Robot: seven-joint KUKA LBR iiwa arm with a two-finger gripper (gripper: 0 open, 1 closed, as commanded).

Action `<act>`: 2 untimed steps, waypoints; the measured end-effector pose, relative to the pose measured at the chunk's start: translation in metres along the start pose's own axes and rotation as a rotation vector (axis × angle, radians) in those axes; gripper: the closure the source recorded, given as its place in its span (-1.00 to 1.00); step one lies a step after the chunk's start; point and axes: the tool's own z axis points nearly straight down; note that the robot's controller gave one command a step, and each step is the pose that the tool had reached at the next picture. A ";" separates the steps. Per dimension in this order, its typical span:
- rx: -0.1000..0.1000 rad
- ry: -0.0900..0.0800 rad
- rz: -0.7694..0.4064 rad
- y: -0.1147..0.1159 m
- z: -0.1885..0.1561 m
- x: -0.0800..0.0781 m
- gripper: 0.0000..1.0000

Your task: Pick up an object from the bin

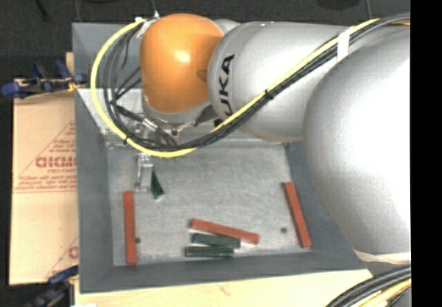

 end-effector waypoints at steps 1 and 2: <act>0.006 0.004 -0.167 -0.110 0.108 -0.009 -1.00; -0.001 -0.005 -0.410 -0.038 0.107 -0.018 -1.00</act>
Offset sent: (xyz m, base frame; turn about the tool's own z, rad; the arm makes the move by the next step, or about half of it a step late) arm 0.0088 -0.1035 -0.1053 -0.1724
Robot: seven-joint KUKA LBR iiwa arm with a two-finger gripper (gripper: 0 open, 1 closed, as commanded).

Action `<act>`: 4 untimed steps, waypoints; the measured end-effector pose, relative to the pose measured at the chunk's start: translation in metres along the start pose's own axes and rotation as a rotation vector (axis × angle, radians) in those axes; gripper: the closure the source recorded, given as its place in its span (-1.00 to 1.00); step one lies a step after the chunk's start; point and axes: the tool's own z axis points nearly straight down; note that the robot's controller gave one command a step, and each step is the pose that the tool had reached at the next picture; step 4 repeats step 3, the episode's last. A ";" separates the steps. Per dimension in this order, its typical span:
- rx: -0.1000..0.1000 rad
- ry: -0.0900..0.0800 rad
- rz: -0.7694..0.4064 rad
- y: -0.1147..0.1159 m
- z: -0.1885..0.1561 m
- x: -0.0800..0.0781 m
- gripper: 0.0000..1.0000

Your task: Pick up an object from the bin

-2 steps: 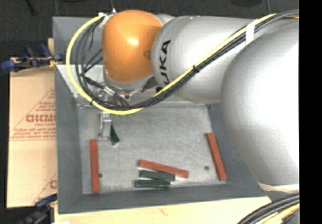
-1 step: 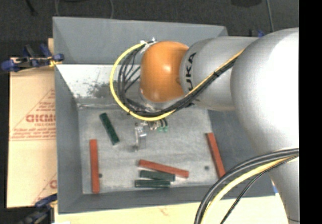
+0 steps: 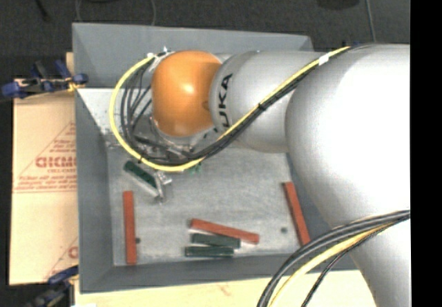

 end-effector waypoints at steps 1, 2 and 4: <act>0.000 0.000 0.038 -0.015 0.014 -0.019 -1.00; 0.000 0.002 0.041 -0.015 0.014 -0.018 1.00; 0.002 -0.006 -0.014 0.012 -0.126 -0.009 1.00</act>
Offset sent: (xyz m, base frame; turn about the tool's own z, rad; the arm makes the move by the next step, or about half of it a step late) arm 0.0211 -0.0060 -0.0150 0.0333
